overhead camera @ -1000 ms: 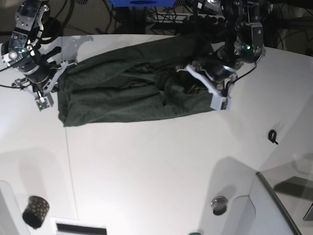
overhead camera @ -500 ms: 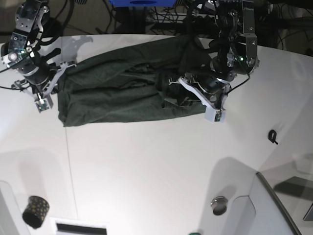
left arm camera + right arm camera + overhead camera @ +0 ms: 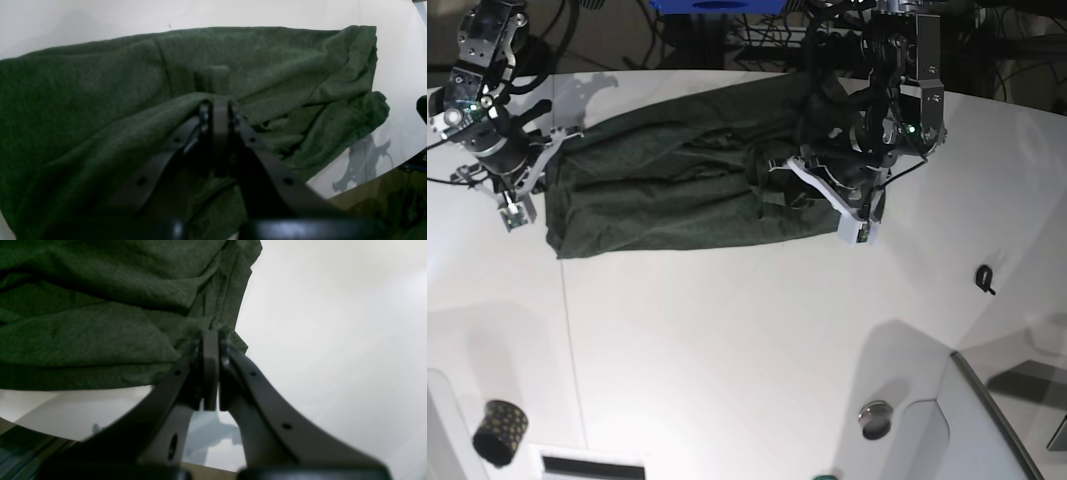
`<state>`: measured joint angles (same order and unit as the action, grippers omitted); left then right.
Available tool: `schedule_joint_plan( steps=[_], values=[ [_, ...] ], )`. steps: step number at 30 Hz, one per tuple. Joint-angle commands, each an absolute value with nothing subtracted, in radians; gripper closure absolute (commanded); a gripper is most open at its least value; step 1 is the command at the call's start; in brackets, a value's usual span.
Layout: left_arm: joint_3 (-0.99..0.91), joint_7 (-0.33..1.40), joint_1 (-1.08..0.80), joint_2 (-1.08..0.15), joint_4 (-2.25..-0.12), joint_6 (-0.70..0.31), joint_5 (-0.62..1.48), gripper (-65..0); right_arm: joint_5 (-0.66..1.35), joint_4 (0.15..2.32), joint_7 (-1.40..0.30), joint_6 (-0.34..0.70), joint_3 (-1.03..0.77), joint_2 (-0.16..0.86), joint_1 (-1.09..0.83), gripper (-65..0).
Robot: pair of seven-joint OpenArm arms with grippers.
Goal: Layout the t-shirt on the table in an organized manner, then fold the t-shirt properly
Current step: 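Lower the left gripper onto the shirt strip's end and grasp it, then release the strip and raise both grippers off the shirt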
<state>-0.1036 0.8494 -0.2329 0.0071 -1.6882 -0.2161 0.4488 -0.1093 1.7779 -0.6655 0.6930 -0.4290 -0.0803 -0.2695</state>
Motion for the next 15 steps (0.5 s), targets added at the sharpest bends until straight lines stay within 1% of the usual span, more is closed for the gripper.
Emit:
schedule_joint_plan(
  steps=[1, 2, 4, 6, 8, 9, 10, 11, 13, 15],
  values=[
    [-0.104, 0.831, -0.223, 0.002, -1.707, -0.223, 0.461, 0.0, -0.101, 1.794, -0.648, 0.698, -0.429, -0.074, -0.263, -0.9],
    [-0.104, 0.831, -0.225, 0.001, -1.712, -0.223, 0.461, -3.8, -0.101, 1.794, -0.648, 0.698, -0.429, -0.074, -0.263, -0.9],
    [-0.104, 0.831, -0.229, -0.001, -1.716, -0.223, 0.466, -21.2, -0.101, 1.794, -0.648, 0.698, -0.427, -0.074, -0.263, -0.9],
    [-0.104, 0.831, -0.232, -0.002, -1.722, -0.223, 0.467, -34.6, -0.101, 1.794, -0.648, 0.698, -0.427, -0.074, -0.263, -0.9],
    [-0.105, 0.831, -0.236, -0.002, -1.747, -0.223, 0.469, -44.8, -0.101, 1.794, -0.648, 0.698, -0.426, -0.074, -0.263, -0.9],
    [-0.105, 0.831, -0.24, -0.002, -1.768, -0.225, 0.469, -48.7, -0.101, 1.796, -0.648, 0.698, -0.426, -0.074, -0.263, -0.9],
    [-0.111, 0.831, -0.251, -0.002, -1.79, -0.225, 0.469, -51.0, -0.101, 1.797, -0.648, 0.698, -0.426, -0.074, -0.263, -0.9],
    [-0.114, 0.831, -0.259, -0.002, -1.817, -0.225, 0.469, -51.8, -0.101, 1.801, -0.648, 0.698, -0.424, -0.074, -0.263, -0.9],
    [-0.119, 0.831, -0.268, -0.013, -1.873, -0.225, 0.469, -51.8, -0.101, 1.804, -0.648, 0.698, -0.389, -0.07, -0.269, -0.9],
    [-0.166, 0.831, -0.28, -0.035, -1.894, -0.225, 0.469, -51.8, -0.101, 1.805, -0.648, 0.698, -0.348, -0.068, -0.28, -0.9]
  ],
)
